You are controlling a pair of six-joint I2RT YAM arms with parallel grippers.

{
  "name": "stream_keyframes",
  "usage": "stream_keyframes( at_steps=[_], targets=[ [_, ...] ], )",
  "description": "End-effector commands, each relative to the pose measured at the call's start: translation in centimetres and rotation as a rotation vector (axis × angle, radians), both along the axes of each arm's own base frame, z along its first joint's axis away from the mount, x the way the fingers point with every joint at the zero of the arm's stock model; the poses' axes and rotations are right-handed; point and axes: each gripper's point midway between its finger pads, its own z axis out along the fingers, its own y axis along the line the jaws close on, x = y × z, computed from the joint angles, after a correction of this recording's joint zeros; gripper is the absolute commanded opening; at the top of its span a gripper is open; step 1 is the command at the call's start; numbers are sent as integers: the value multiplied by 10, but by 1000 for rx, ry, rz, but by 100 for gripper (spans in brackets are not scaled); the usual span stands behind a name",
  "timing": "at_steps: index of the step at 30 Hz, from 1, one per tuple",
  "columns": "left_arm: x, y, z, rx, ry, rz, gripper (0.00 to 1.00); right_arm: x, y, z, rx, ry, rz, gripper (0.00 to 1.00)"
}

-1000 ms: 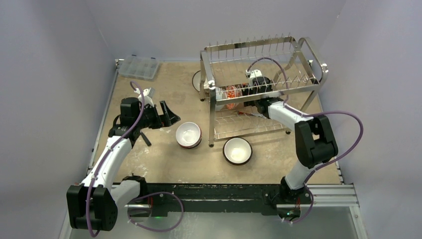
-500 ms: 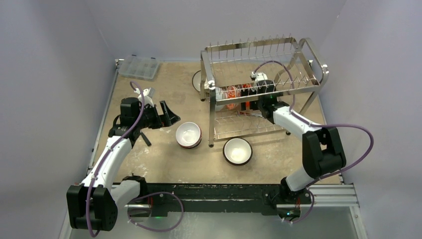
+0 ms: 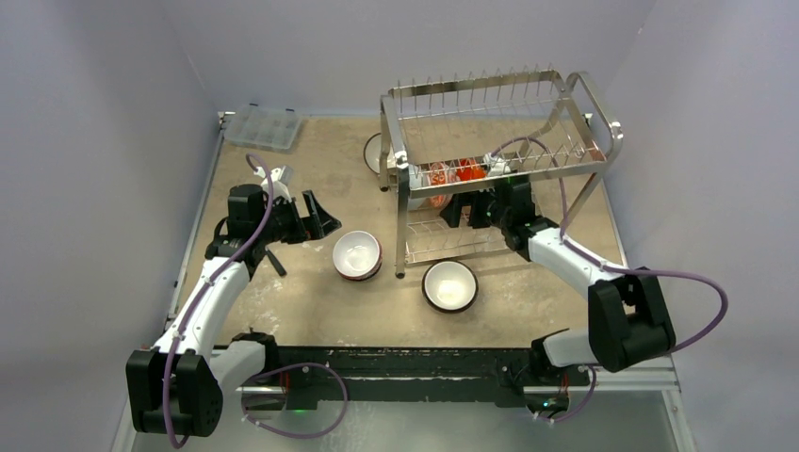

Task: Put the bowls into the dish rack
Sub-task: Place the bowl in the dish rack, then pick up the bowl from the center of the board.

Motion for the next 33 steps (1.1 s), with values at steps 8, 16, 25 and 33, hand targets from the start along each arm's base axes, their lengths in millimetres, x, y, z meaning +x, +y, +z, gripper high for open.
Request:
stream_keyframes(
  at_steps=[8,16,25,33],
  targets=[
    [9,0,-4,-1,6,21,99,-45,42,15,323,13,177,99],
    [46,6,-11,3,65,104,98,-69,51,26,437,13,238,99],
    [128,-13,-12,8,67,130,96,-89,51,35,499,19,260,99],
    [209,-41,-35,-14,83,147,87,-106,47,33,553,28,250,99]
  ],
)
